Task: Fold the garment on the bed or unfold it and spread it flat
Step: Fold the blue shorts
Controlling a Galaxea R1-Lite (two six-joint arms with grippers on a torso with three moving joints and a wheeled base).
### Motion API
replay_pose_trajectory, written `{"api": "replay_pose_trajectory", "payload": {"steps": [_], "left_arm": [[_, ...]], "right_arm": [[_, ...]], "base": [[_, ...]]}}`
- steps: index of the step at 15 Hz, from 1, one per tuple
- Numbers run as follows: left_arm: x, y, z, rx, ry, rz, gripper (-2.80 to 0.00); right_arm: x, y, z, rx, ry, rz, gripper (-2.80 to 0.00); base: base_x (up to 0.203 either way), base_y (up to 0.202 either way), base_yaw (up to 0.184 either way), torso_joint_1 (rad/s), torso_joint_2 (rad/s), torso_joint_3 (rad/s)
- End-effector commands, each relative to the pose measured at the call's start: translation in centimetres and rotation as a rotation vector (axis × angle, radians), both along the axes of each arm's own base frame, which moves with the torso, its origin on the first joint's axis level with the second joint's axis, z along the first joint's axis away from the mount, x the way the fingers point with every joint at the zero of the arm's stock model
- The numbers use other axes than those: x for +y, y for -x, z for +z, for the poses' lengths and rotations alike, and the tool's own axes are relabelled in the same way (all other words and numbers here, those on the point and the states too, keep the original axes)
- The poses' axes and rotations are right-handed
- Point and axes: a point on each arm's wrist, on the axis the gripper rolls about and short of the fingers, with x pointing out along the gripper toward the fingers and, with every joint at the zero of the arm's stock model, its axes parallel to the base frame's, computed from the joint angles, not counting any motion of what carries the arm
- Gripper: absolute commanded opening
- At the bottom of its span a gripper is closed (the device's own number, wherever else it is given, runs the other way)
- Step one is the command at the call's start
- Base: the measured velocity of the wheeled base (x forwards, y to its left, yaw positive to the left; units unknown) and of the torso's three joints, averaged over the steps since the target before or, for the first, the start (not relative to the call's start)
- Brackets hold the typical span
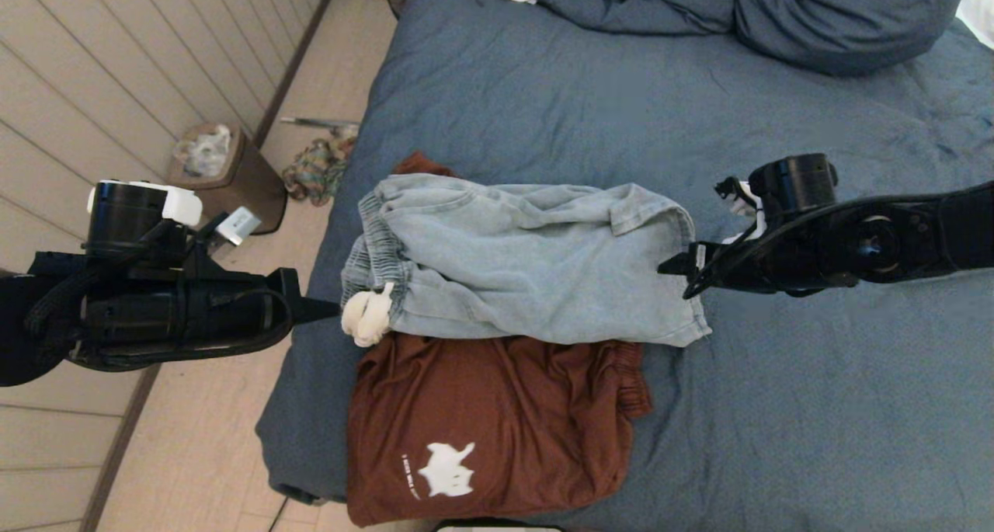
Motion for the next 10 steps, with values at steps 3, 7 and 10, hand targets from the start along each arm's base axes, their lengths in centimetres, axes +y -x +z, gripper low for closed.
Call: {"api": "replay_pose_trajectory", "payload": {"steps": [3,7,10], "left_arm": [[0.0,-0.1,-0.1,0.004,0.004,-0.002,-2.80],[0.0,-0.1,-0.2,0.006,0.004,-0.004,-2.80],[0.0,0.0,-0.1,0.003,0.005,-0.004,-2.80]], "right_arm": [[1.3,-2.7,-2.2,0.039,-0.016,0.011,0.00],[2.5,-3.1,-1.8,0.025,-0.057,0.011,-2.80],[2.9,-3.0,-1.4,0.012,-0.061,0.021,-2.80]], "base": [[0.000,0.000,0.000,0.000,0.00,0.000],[0.000,0.000,0.000,0.000,0.00,0.000],[0.000,0.000,0.000,0.000,0.00,0.000]]}}
